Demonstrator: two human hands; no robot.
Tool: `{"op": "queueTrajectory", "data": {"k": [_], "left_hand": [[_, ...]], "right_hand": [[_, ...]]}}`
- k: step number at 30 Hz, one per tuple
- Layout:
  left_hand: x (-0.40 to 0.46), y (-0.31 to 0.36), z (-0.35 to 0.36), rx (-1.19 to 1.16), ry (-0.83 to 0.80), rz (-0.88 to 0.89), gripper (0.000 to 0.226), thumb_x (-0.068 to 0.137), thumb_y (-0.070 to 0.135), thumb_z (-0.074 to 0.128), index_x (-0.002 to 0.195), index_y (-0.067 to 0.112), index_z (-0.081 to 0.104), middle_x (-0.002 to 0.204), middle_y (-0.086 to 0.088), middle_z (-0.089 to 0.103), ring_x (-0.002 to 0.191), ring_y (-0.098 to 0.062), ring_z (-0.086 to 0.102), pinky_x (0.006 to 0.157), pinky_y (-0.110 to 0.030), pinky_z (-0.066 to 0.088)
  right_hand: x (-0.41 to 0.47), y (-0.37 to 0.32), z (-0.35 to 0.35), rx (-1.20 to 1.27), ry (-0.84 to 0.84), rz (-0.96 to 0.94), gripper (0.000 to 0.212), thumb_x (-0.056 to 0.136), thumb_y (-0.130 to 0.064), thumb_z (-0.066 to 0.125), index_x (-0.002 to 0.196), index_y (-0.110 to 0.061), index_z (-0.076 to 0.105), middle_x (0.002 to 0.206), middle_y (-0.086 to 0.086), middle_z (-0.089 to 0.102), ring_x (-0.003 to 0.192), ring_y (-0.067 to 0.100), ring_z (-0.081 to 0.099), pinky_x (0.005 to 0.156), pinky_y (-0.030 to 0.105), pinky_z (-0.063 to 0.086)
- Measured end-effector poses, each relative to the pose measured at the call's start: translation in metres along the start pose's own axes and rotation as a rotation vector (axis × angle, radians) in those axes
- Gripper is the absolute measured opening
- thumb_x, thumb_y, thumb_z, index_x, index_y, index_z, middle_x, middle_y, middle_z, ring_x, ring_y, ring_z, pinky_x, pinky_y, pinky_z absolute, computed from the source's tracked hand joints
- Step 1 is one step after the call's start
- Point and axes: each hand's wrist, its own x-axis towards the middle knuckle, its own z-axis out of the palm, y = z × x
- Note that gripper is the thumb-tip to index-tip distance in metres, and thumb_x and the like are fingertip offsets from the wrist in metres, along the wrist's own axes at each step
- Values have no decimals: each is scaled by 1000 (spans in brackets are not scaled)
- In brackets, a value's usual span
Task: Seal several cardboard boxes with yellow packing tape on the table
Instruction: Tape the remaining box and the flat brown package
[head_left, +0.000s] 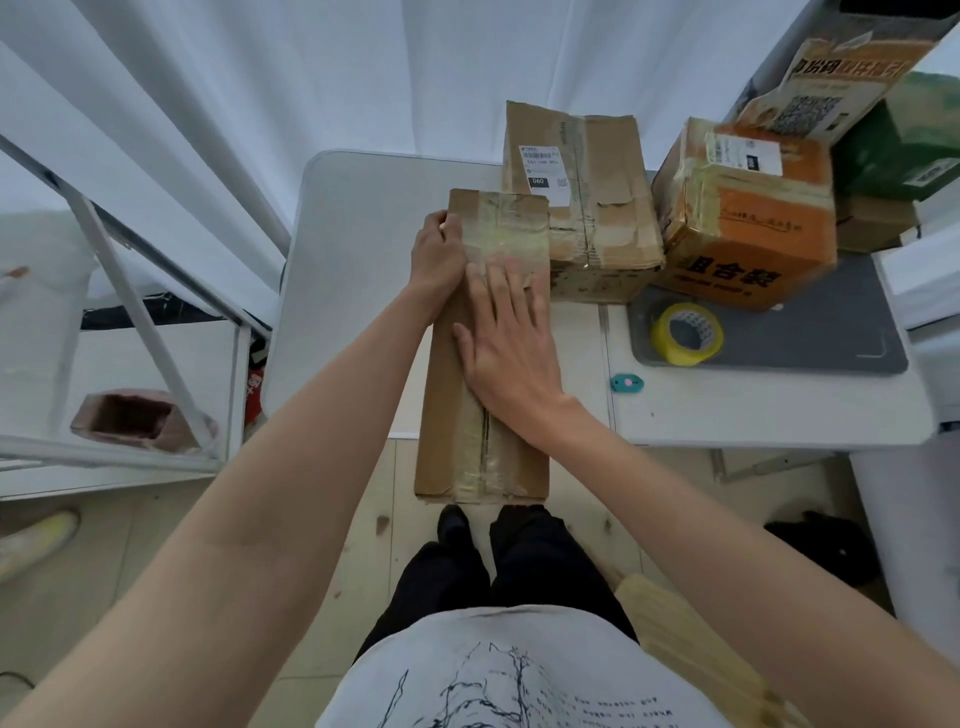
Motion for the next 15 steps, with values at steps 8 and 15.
{"op": "queueTrajectory", "data": {"k": [8, 15], "left_hand": [[-3, -1, -2, 5, -14, 1, 43, 108, 38, 32, 140, 15, 49, 134, -7, 57, 122, -22, 53, 108, -40, 42], [-8, 2, -3, -1, -31, -21, 45, 108, 41, 30, 142, 18, 48, 136, -7, 55, 123, -22, 52, 107, -38, 41]], "right_hand": [[-76, -21, -12, 34, -106, -83, 77, 103, -63, 19, 162, -13, 18, 169, 13, 11, 157, 28, 1, 126, 51, 5], [-117, -24, -13, -109, -148, -288, 101, 89, -84, 30, 163, -17, 13, 169, 18, 5, 156, 39, 3, 122, 60, 12]]}}
